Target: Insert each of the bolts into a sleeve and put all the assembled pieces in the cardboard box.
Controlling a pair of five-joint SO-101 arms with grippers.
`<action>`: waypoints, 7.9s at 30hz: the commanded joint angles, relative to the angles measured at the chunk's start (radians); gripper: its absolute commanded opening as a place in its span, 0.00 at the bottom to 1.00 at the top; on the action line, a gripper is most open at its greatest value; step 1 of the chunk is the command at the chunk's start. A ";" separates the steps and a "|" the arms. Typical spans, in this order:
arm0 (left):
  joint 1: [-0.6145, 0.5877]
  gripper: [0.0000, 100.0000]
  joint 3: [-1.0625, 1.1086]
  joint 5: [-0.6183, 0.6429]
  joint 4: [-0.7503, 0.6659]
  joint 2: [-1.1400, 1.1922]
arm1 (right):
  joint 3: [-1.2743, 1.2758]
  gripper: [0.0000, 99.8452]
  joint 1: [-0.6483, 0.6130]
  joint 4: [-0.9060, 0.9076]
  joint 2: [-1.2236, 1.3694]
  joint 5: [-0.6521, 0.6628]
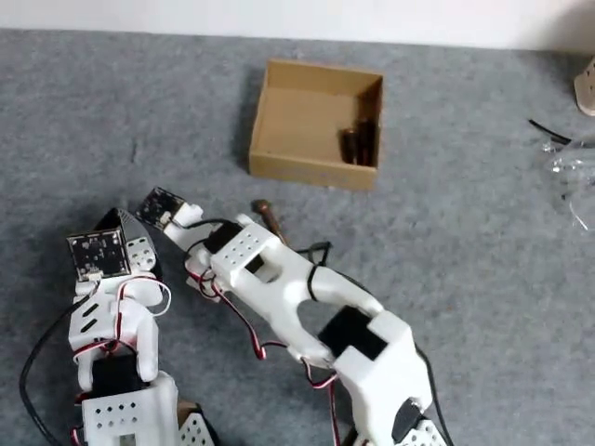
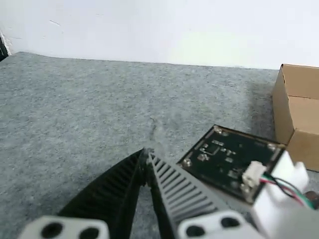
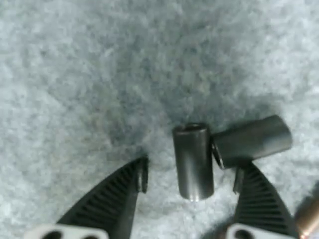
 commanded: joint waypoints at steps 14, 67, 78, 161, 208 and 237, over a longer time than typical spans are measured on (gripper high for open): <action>-0.001 0.01 0.021 0.003 -0.023 -0.018 | -0.077 0.00 -0.005 -0.002 0.047 0.003; 0.151 0.01 0.021 -0.005 -0.018 -0.015 | 1.345 0.00 0.598 -0.133 -1.931 0.003; 0.151 0.01 0.021 -0.006 -0.017 -0.015 | 1.596 0.00 0.624 -0.025 -2.238 0.005; 0.568 0.01 -0.659 0.373 0.373 0.779 | 1.679 0.00 0.714 -0.110 -2.256 -0.054; 0.582 0.22 -1.316 0.667 0.305 1.916 | 1.684 0.00 0.714 -0.120 -2.256 -0.052; 0.490 0.02 -1.511 0.664 0.405 2.132 | 1.684 0.00 0.714 -0.127 -2.256 -0.052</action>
